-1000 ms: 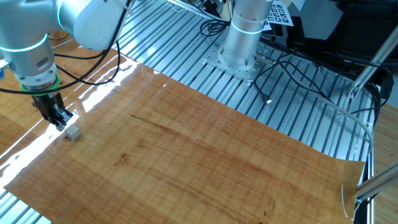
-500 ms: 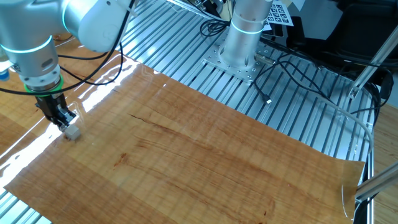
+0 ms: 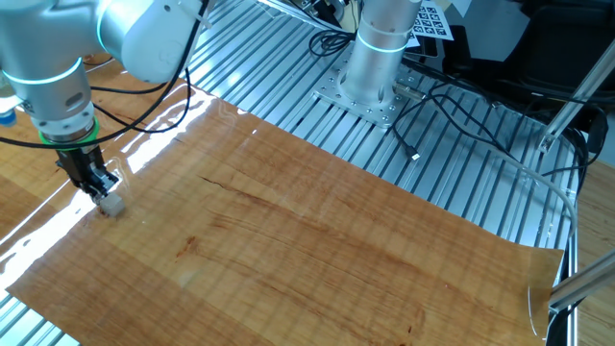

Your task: Hold a small block with the gripper and sweep it from left to right on the table

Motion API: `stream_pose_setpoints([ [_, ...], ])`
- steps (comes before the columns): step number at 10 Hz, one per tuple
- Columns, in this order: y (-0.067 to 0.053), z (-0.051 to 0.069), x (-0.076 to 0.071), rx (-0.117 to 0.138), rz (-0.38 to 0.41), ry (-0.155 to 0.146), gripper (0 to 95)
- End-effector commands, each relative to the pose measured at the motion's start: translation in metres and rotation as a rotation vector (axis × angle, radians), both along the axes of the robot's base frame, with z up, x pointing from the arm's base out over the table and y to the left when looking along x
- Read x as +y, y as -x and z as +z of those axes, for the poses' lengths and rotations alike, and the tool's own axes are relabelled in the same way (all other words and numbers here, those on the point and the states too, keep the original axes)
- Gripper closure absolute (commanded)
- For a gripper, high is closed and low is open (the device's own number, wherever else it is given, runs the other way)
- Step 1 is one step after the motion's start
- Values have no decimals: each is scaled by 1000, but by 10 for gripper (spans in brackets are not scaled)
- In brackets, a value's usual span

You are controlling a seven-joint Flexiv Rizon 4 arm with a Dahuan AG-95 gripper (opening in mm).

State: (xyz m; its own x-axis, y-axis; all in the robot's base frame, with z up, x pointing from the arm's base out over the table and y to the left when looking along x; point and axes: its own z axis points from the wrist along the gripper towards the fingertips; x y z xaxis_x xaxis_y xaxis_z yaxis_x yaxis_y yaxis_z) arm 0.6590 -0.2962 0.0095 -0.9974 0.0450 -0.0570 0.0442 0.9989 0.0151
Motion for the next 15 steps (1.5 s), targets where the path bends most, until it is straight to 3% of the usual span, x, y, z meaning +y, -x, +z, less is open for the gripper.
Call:
stream_pose_setpoints([
  [1,-1,-1,0,3,-3,1,950],
  [5,-1,0,0,5,9,3,950],
  [7,0,11,-1,9,-12,9,570],
  [10,0,19,-1,11,-12,8,570],
  [11,1,21,-2,11,-15,7,380],
  [14,2,29,0,18,-16,2,380],
  [15,2,30,4,17,-24,0,570],
])
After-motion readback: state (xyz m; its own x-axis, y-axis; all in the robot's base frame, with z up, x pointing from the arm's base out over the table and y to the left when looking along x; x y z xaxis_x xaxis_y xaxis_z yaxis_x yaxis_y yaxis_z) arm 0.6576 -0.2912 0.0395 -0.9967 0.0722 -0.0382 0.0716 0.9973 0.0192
